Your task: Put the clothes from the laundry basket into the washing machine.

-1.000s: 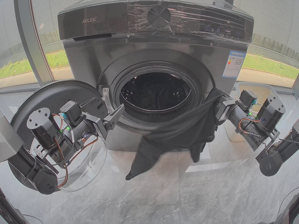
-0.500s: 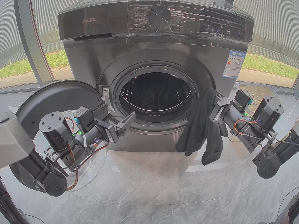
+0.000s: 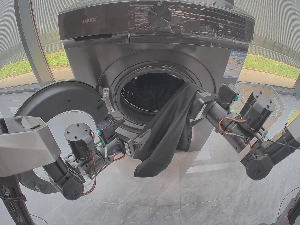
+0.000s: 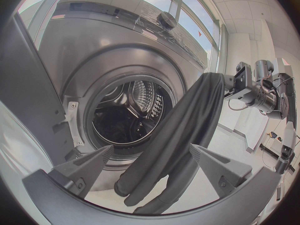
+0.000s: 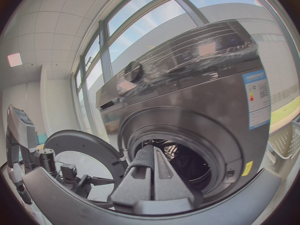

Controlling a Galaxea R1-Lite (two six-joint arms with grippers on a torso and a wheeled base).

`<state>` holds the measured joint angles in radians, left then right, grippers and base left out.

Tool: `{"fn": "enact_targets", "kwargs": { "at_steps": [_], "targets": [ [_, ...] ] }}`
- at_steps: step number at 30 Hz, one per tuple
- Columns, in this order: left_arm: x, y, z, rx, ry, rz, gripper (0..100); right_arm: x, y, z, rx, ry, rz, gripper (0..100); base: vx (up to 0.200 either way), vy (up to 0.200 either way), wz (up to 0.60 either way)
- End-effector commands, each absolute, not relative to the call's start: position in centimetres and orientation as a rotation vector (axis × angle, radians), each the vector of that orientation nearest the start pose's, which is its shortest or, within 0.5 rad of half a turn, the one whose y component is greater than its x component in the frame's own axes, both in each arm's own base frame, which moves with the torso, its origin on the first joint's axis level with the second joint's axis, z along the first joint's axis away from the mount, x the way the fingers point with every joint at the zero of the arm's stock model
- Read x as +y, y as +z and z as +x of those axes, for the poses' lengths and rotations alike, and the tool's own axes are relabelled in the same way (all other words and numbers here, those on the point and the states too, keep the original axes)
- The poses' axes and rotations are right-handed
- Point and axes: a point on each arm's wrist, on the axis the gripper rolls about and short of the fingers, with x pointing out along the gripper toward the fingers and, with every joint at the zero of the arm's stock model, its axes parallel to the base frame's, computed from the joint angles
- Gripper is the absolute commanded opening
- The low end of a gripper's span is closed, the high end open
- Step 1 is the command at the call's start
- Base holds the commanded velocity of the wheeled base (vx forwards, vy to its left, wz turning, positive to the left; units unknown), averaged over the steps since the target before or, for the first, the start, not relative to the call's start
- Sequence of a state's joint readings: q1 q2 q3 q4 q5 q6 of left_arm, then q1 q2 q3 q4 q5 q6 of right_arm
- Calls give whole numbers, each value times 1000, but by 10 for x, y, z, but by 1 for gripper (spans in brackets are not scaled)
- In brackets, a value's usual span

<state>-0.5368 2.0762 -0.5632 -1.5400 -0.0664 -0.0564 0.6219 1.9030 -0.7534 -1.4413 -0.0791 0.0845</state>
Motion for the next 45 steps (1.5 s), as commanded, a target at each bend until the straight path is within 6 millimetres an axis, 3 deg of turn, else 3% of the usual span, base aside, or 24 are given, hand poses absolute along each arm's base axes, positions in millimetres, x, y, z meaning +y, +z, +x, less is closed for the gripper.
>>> {"fn": "enact_targets", "kwargs": {
  "at_steps": [1, 8, 21, 27, 35, 45],
  "targets": [
    [-175, 86, 288, 13, -610, -56, 100, 217, 173, 274, -227, 604, 181, 0, 0, 0, 0],
    [-177, 84, 287, 17, -627, -52, 100, 234, 168, 280, -227, 624, 177, 0, 0, 0, 0],
    [-196, 43, 301, 96, -670, -22, 100, 236, 171, 281, -243, 623, 185, 0, 0, 0, 0],
    [-202, 25, 320, 102, -656, -19, 100, 244, 170, 271, -236, 655, 190, 0, 0, 0, 0],
    [-190, 13, 346, 94, -584, -23, 100, 252, 170, 262, -238, 685, 196, 0, 0, 0, 0],
    [-195, 10, 349, 84, -599, -25, 100, 255, 174, 249, -231, 716, 199, 0, 0, 0, 0]
  ]
}}
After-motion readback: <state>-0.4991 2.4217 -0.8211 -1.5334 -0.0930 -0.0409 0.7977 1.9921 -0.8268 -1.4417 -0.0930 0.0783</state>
